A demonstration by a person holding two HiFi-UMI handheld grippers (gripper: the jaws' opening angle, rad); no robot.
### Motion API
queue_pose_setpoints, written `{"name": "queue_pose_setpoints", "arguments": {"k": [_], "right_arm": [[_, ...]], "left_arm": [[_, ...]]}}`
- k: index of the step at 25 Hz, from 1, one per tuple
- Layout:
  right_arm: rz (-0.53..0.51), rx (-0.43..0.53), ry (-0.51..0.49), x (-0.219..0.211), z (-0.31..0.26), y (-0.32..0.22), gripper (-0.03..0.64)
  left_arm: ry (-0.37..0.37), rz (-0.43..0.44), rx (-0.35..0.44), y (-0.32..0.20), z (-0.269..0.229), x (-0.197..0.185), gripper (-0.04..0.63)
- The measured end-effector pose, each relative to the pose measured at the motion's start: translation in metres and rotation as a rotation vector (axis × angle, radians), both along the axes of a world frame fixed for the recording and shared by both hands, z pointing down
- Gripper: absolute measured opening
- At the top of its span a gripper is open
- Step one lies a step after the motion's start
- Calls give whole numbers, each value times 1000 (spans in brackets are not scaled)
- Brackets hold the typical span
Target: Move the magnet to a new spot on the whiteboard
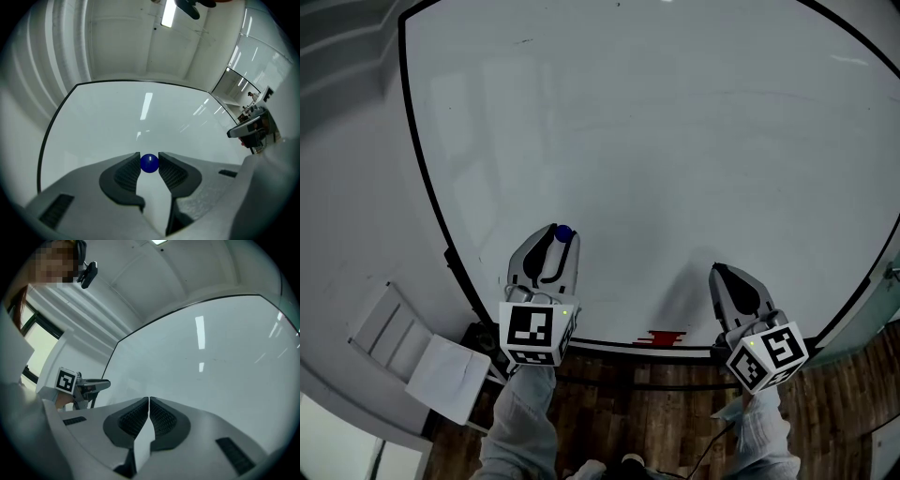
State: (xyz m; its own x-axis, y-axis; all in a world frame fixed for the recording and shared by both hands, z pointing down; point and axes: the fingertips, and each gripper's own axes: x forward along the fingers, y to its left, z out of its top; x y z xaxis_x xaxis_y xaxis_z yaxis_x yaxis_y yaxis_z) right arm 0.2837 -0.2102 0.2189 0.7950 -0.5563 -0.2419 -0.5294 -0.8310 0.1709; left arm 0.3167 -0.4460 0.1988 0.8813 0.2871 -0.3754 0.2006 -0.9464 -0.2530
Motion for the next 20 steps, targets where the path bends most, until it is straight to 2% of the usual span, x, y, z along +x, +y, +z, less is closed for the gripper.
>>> {"name": "queue_pose_setpoints", "arguments": {"k": [4, 10, 20], "right_arm": [[77, -13, 7, -13, 22, 14, 32], [163, -25, -40, -28, 54, 39, 32], [284, -8, -65, -49, 63, 92, 32]], "left_arm": [[-32, 8, -30, 2, 27, -3, 124], [-67, 34, 3, 24, 57, -2, 124], [-63, 181, 27, 99, 58, 5, 124]]}}
